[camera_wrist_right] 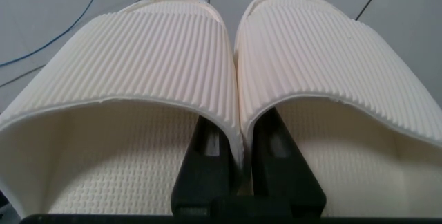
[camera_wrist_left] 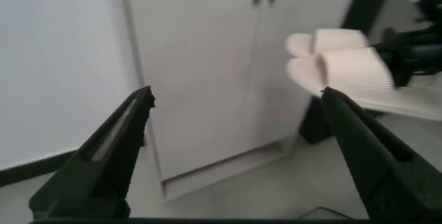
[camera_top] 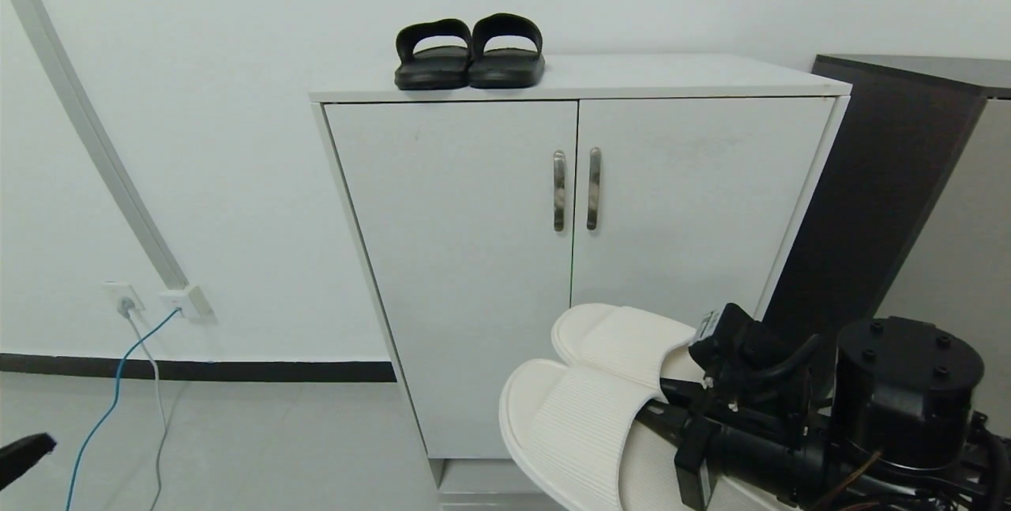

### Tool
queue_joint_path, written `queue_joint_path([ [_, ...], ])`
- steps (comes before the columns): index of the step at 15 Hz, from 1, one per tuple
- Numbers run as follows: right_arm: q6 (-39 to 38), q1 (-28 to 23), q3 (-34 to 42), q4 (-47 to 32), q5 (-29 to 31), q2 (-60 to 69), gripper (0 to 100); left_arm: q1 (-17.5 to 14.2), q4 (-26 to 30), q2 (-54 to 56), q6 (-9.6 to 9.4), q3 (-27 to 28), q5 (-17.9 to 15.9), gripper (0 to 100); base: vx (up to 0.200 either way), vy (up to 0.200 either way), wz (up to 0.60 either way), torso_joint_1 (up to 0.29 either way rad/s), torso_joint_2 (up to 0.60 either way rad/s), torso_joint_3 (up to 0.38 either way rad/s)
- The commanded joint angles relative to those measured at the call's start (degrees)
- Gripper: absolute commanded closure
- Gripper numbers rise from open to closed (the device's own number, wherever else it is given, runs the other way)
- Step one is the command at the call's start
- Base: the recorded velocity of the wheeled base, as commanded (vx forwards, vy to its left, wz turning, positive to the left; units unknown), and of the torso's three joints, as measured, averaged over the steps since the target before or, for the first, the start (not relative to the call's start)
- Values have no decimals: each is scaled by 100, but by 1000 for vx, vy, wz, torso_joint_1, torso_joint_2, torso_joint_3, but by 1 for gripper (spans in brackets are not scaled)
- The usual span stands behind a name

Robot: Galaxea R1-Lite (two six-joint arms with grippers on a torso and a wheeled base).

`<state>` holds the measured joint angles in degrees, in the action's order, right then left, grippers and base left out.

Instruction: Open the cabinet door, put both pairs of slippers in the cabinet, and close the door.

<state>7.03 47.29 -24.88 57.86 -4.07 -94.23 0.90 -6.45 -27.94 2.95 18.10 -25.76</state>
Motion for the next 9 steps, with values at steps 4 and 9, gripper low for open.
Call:
queue_joint_path([
  [4, 9, 0, 27, -2, -6, -104, 100, 1360, -1113, -2787, 39, 1266, -588, 0, 0, 0, 0, 2, 153, 65],
  [9, 9, 9, 18, -2, 3, -227, 100, 2740, -1719, -4589, 461, 2611, -571, 0, 0, 0, 0, 0, 10, 3],
])
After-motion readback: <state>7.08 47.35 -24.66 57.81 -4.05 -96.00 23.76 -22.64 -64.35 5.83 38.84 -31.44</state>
